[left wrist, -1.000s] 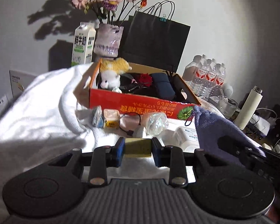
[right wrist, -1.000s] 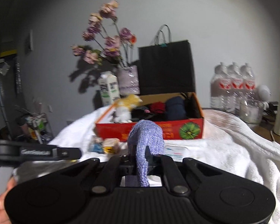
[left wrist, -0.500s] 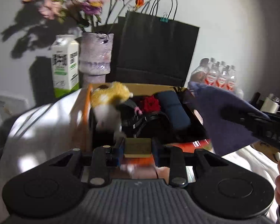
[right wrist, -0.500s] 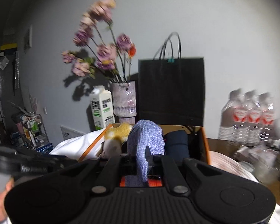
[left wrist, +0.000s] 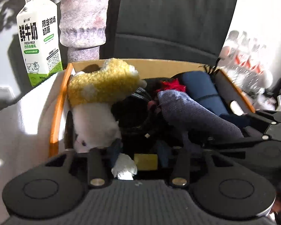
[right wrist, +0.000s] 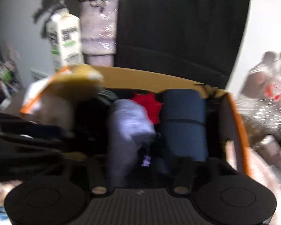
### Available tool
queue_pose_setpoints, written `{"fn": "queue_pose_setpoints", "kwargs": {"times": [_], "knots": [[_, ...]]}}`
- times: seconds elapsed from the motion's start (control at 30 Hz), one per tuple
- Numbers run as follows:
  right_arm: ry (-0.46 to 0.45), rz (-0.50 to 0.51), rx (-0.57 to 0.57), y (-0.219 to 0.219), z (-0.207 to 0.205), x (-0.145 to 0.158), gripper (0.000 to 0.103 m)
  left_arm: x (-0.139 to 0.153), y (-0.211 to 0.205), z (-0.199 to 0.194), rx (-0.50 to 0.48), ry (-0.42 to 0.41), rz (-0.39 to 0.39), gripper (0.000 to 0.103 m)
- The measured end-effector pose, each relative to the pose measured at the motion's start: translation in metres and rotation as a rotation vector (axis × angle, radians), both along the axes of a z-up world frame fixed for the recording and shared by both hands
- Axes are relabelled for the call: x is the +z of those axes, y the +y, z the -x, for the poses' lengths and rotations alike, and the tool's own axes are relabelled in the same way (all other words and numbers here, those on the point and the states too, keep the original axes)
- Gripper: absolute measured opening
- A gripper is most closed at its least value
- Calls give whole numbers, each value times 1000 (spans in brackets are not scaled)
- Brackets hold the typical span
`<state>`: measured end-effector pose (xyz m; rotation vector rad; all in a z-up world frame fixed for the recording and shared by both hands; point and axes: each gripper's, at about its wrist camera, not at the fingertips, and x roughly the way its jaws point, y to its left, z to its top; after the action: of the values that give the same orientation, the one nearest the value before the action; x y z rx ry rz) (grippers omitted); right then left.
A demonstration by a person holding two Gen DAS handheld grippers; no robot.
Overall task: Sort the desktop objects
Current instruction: 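Carry the pouch and sponge into the orange box while both tools open there, then withdraw both open tools from the box back over the pile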
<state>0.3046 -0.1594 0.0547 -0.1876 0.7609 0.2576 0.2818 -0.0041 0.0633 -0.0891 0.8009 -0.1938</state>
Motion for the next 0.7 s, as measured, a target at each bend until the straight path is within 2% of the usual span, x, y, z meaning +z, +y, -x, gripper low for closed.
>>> {"fn": "queue_pose_setpoints", "kwargs": {"times": [0.03, 0.1, 0.17, 0.27, 0.4, 0.5, 0.7], "knots": [[-28, -4, -3, -5, 5, 3, 76, 4, 3, 3, 5, -10, 11, 61], [-43, -35, 1, -14, 12, 13, 79, 14, 2, 10, 34, -39, -23, 83], [-52, -57, -17, -23, 20, 24, 82, 27, -1, 21, 56, -90, -67, 91], [-77, -46, -34, -28, 34, 37, 85, 43, -5, 34, 79, -118, -85, 102], [-91, -3, -45, -28, 52, 48, 85, 56, -11, 51, 151, -117, -165, 103], [-96, -15, -44, -35, 69, 55, 85, 61, -13, 75, 192, -121, -212, 103], [-119, -77, -34, -42, 124, 67, 90, 63, -19, 136, 135, -156, -205, 103]]}}
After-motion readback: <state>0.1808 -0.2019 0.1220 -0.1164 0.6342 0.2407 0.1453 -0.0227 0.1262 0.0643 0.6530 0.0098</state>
